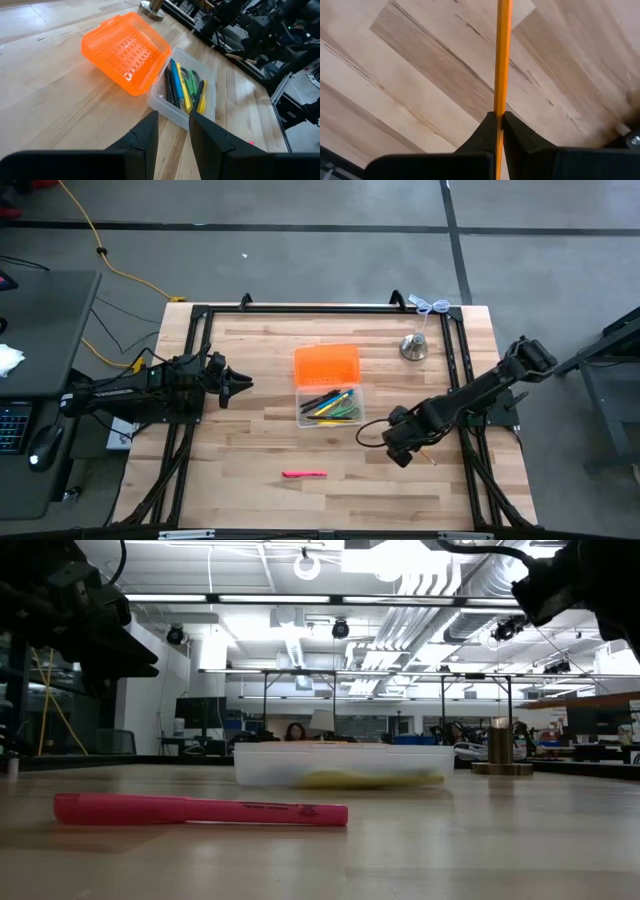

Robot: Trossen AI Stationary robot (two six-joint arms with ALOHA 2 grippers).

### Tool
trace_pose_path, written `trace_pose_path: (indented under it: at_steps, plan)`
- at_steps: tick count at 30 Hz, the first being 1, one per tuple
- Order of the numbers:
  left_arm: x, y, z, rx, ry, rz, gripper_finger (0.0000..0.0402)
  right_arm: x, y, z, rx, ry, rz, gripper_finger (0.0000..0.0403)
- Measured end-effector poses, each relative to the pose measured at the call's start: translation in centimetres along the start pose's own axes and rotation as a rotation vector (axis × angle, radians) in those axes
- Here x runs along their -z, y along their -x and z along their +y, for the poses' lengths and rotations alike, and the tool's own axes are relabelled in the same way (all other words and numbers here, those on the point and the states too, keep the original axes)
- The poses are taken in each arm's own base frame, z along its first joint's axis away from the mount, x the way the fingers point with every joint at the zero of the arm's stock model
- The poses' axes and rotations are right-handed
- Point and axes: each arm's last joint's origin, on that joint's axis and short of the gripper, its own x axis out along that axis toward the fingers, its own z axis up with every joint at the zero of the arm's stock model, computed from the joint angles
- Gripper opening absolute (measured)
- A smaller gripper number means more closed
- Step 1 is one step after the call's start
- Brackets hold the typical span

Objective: Pick & place school supplies into a supply box
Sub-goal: Put the orange pencil into the orange supply box

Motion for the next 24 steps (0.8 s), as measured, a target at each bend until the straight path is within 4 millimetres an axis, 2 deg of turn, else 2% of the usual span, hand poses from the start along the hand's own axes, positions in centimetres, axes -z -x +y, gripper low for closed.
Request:
trace_pose_path:
  at_steps: [6, 24]
  plan:
    - [0.00, 0.00, 0.00, 0.000, 0.000, 0.000, 0.0140, 0.26, 0.68, -0.67, 0.010, -0.017, 0.003, 0.0000]
    - [0.00, 0.00, 0.00, -0.001, 0.000, -0.001, 0.0140, 0.06, 0.70, -0.27, -0.026, -0.009, -0.029, 0.0000]
